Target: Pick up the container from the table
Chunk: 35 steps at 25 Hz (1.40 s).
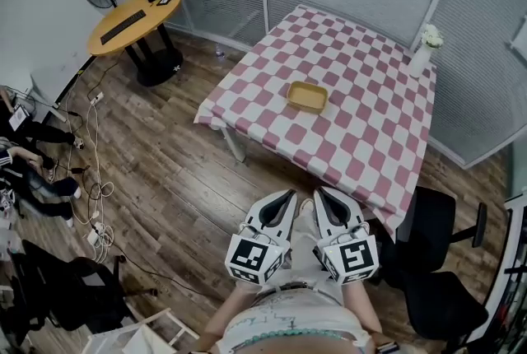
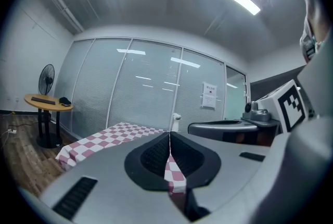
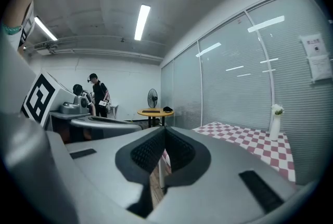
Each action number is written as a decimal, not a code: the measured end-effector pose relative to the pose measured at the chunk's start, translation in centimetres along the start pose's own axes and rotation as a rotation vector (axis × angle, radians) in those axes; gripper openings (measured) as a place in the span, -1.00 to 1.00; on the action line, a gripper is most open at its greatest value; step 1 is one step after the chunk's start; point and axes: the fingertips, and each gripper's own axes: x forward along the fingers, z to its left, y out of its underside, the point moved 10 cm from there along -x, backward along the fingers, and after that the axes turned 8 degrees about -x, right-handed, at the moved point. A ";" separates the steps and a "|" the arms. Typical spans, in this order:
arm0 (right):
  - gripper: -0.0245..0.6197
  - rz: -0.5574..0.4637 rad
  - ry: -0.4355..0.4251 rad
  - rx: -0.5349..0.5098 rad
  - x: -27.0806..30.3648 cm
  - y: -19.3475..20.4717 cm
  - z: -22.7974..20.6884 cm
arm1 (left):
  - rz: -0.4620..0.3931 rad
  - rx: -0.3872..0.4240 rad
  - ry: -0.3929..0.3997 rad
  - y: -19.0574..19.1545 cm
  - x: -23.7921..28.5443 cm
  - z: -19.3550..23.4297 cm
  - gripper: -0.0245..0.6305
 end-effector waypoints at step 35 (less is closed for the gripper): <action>-0.94 -0.053 -0.085 0.011 16.6 -1.1 -11.9 | -0.022 0.041 -0.065 -6.7 15.4 8.7 -0.87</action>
